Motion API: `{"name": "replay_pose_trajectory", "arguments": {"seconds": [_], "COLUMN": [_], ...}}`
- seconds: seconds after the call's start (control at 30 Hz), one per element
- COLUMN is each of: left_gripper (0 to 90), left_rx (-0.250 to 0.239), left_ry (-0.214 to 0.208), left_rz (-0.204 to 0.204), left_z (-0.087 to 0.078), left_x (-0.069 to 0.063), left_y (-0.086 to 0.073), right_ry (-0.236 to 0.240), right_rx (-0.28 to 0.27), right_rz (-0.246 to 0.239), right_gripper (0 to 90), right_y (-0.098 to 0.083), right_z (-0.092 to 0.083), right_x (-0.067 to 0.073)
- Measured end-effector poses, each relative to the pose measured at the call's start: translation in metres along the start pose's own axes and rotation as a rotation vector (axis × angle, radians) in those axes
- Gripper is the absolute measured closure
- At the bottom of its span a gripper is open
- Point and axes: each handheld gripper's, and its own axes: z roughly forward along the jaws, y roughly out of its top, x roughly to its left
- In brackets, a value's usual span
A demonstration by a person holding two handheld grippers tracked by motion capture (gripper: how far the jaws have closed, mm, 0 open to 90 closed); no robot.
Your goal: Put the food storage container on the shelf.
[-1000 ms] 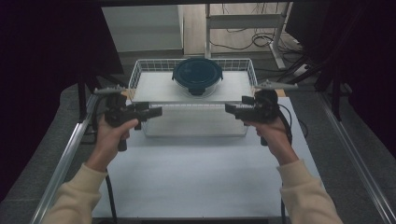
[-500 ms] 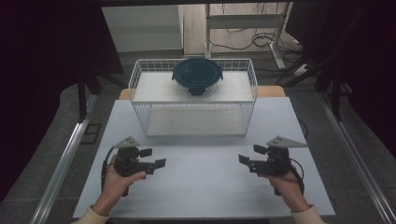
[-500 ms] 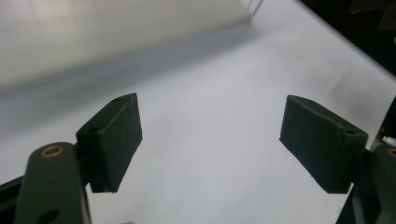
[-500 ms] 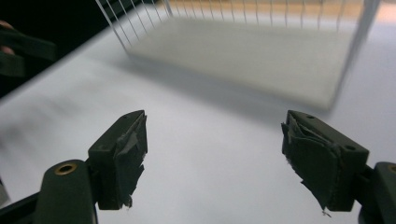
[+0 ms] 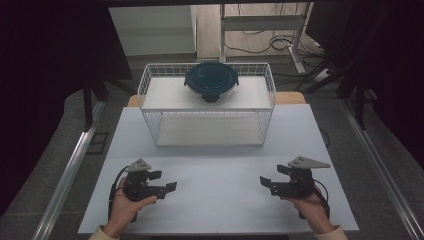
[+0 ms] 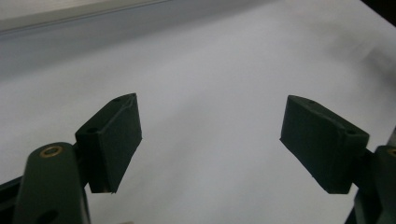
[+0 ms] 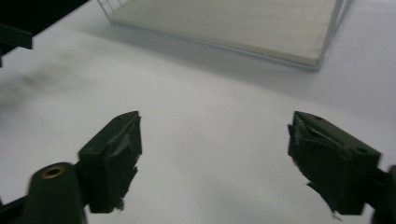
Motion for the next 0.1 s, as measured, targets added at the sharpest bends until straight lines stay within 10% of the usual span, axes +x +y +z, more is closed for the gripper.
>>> {"name": "replay_pose_trajectory", "arguments": {"seconds": [0.1], "left_gripper": [19.8], "left_rx": [0.016], "left_ry": [0.035], "left_rz": [0.024], "left_z": [0.0038], "left_x": [0.0012], "left_y": [-0.0039], "right_ry": [-0.027], "right_rx": [0.01], "right_rz": [0.036], "right_gripper": [11.5], "right_y": [-0.0058], "right_z": [0.0057], "right_x": [-0.0029]}}
